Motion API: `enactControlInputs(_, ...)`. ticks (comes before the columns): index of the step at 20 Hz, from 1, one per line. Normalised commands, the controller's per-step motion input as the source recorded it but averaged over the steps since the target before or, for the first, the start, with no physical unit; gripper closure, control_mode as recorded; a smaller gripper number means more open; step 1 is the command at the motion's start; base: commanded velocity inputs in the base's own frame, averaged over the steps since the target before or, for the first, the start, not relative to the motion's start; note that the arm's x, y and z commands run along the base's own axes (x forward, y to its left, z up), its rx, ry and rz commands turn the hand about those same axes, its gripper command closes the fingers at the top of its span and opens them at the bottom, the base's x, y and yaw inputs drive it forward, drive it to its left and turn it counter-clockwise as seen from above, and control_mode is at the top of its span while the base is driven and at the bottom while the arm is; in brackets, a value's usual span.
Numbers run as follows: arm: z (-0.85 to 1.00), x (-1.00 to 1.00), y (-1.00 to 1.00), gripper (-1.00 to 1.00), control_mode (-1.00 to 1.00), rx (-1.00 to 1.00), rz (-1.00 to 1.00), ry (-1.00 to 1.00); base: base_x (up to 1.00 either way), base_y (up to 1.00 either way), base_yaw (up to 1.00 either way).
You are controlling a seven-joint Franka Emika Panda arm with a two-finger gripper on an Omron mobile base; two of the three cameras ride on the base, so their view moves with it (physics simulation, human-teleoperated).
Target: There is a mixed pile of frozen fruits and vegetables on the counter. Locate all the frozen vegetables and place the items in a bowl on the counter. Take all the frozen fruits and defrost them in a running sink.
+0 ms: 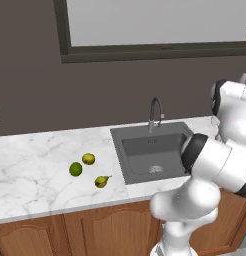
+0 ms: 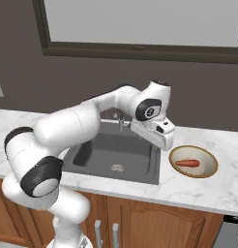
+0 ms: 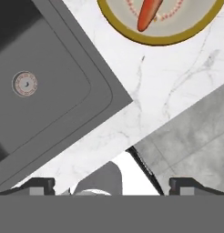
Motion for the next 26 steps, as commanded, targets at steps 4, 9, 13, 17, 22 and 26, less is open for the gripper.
enactControlInputs(4, 0.06, -0.27, 0.85, -1.00, -1.00, -0.23, 0.05, -0.11, 0.00, 0.00, 0.00)
enactControlInputs(9, -0.02, -0.16, 0.64, -1.00, -1.00, -0.11, 0.00, -0.05, 0.00, 0.00, 0.00)
enactControlInputs(13, -0.04, -0.13, 0.54, -1.00, -1.00, -0.01, 0.05, 0.01, 0.00, 0.00, 0.00)
enactControlInputs(17, 0.00, -0.11, 0.52, -1.00, -1.00, -0.02, 0.07, 0.01, 0.00, 0.00, 0.00)
enactControlInputs(22, 0.00, -0.19, 0.42, -1.00, -1.00, -0.05, 0.07, -0.02, 0.00, 0.00, 0.00)
enactControlInputs(26, 0.00, -0.08, 0.32, -1.00, -1.00, -0.01, 0.00, -0.02, 0.00, 0.00, 0.00)
